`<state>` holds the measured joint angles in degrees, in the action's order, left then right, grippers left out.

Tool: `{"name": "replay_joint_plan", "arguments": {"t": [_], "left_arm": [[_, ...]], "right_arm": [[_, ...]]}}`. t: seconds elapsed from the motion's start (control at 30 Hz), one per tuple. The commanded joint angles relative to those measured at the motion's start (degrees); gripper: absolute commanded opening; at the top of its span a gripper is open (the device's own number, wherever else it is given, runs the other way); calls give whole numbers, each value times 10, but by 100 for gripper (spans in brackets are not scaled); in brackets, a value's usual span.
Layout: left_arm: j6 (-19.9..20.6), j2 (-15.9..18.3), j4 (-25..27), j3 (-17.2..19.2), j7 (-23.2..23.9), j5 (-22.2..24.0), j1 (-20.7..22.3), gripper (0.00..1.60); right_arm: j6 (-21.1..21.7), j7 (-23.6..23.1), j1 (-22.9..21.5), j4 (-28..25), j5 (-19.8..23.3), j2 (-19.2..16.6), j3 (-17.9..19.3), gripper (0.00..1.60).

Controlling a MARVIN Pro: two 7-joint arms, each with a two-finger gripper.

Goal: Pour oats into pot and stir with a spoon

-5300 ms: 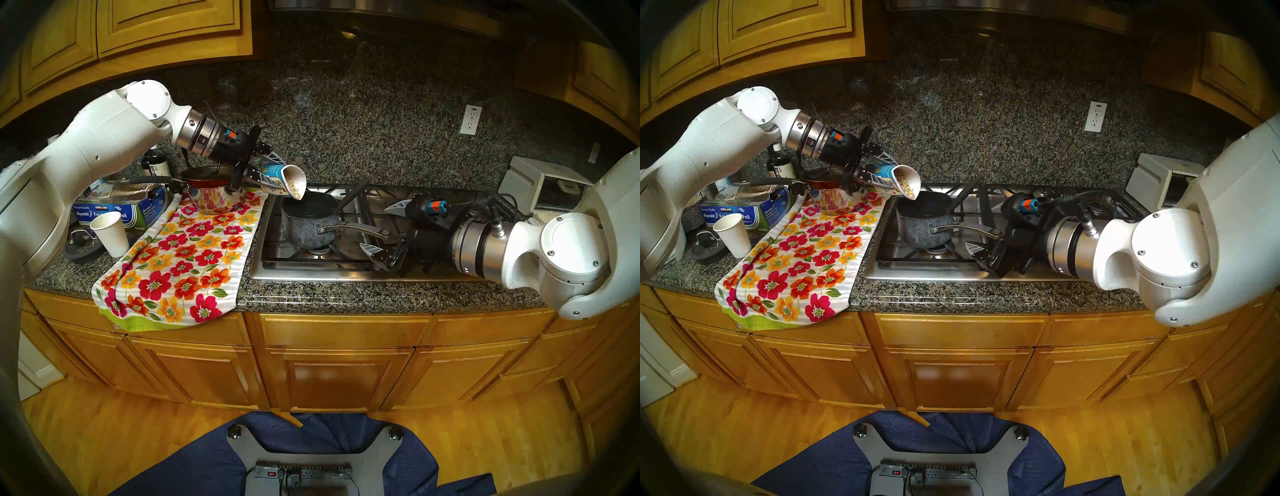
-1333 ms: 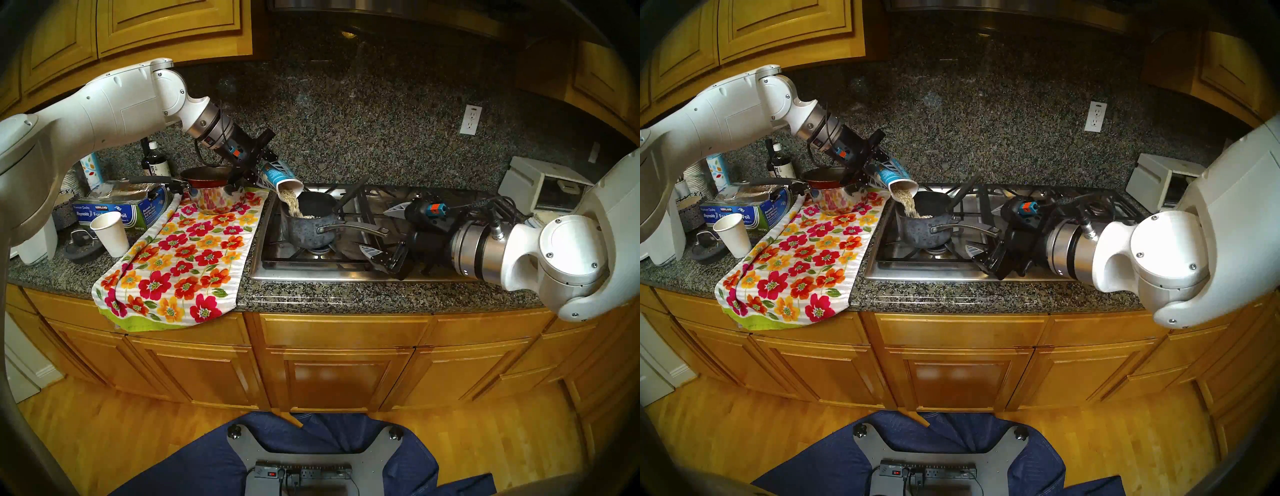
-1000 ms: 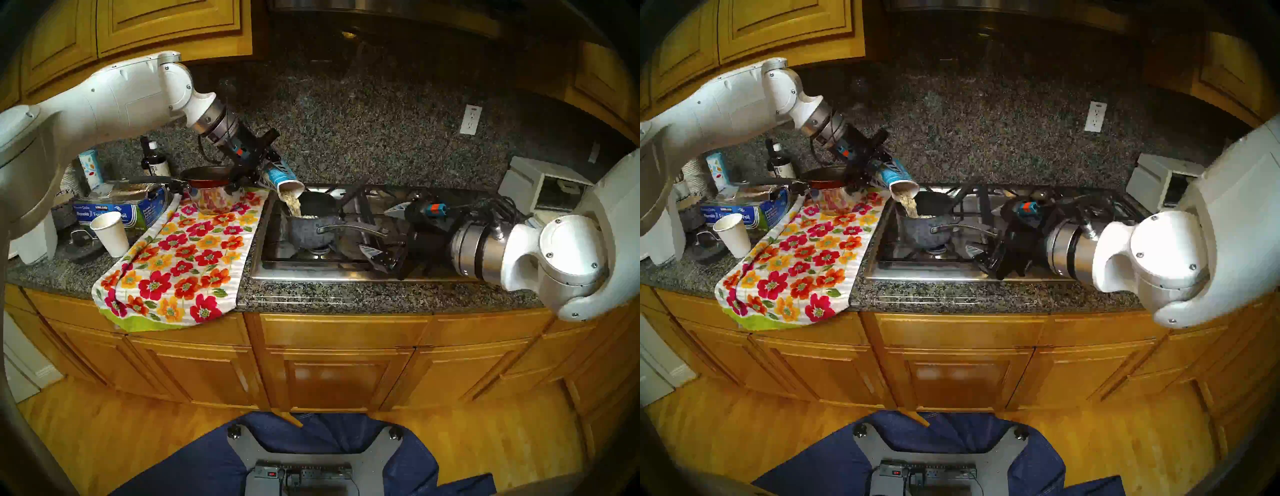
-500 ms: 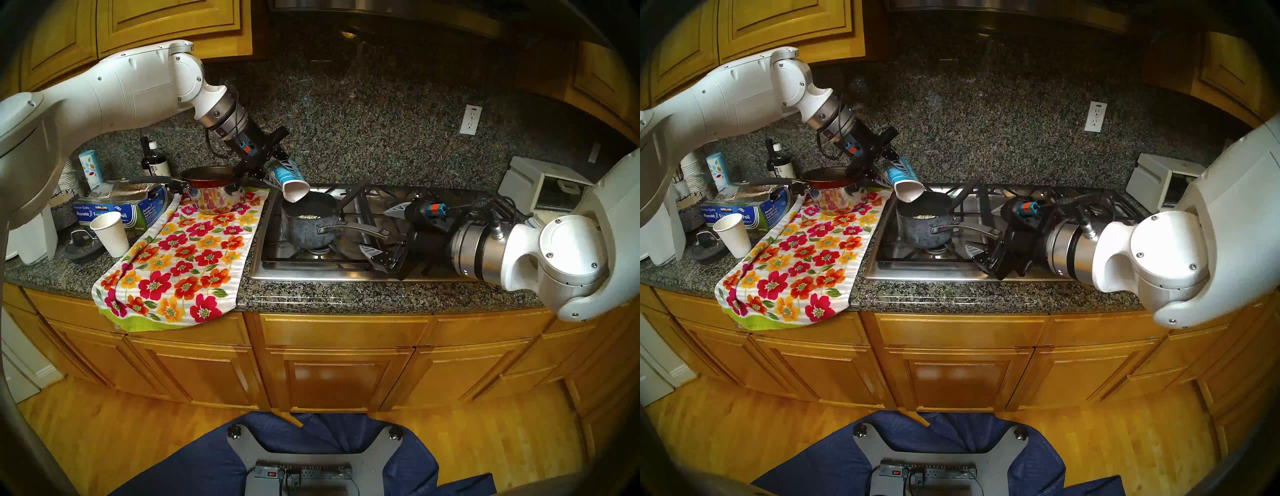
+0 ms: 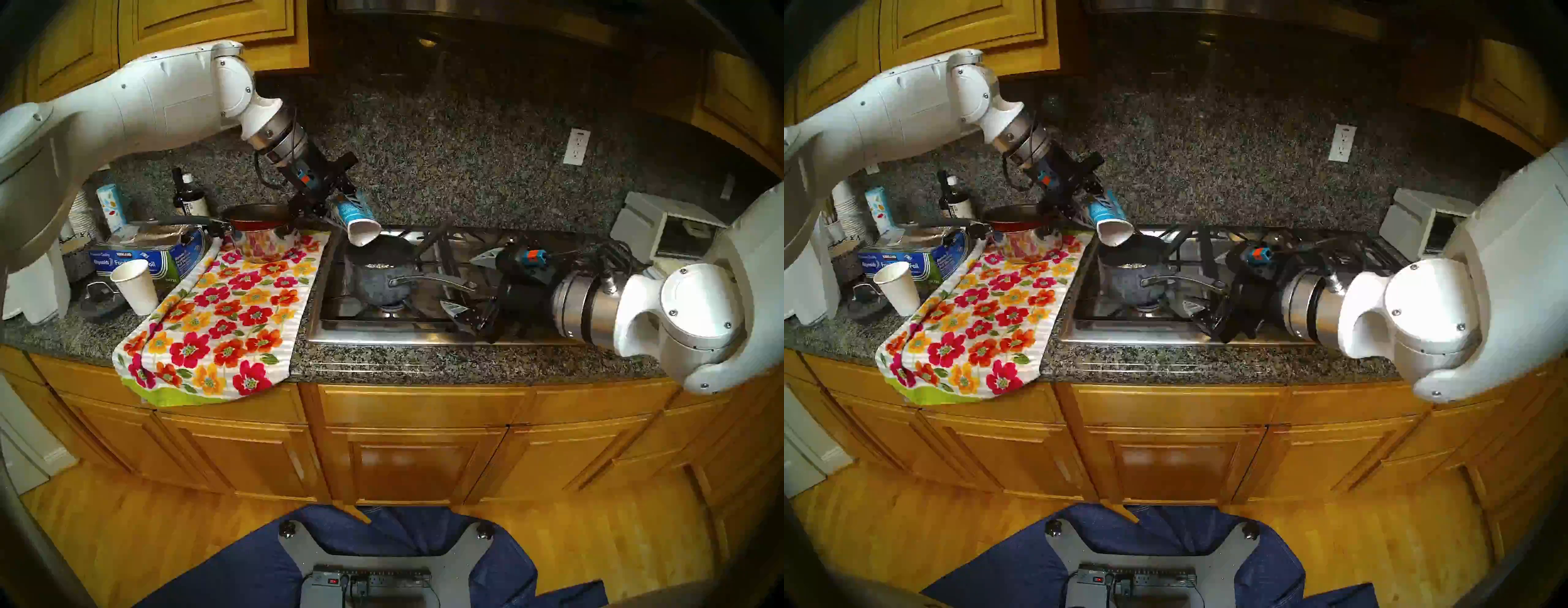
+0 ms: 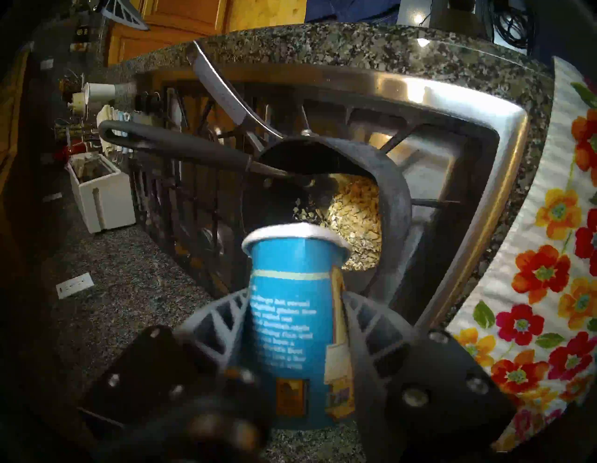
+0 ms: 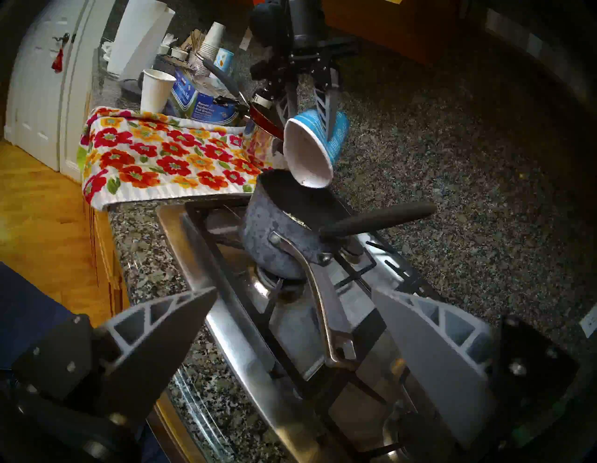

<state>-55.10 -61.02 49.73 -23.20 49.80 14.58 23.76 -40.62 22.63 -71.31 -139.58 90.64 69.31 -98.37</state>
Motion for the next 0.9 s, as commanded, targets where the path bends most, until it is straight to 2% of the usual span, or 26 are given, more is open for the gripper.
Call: {"name": "replay_joint_plan", "arguments": {"t": [0.0,0.27,0.4,0.6,0.87], "left_arm": [[1,-5,3,0,40,4,49,48],[1,-8,9,-5,37,9,60,50],[1,-8,14,-6,33,19,60,45],[1,-6,20,2,24,45,62,51],[1,2,15,10,15,80,63,48]], "right_arm": [[-2,2,-9,6,0,0,3,160],[-2,2,-10,6,0,0,3,160],[-2,3,-11,7,0,0,3,160],[-2,3,-11,7,0,0,3,160],[-3,3,-12,7,0,0,3,160]]}}
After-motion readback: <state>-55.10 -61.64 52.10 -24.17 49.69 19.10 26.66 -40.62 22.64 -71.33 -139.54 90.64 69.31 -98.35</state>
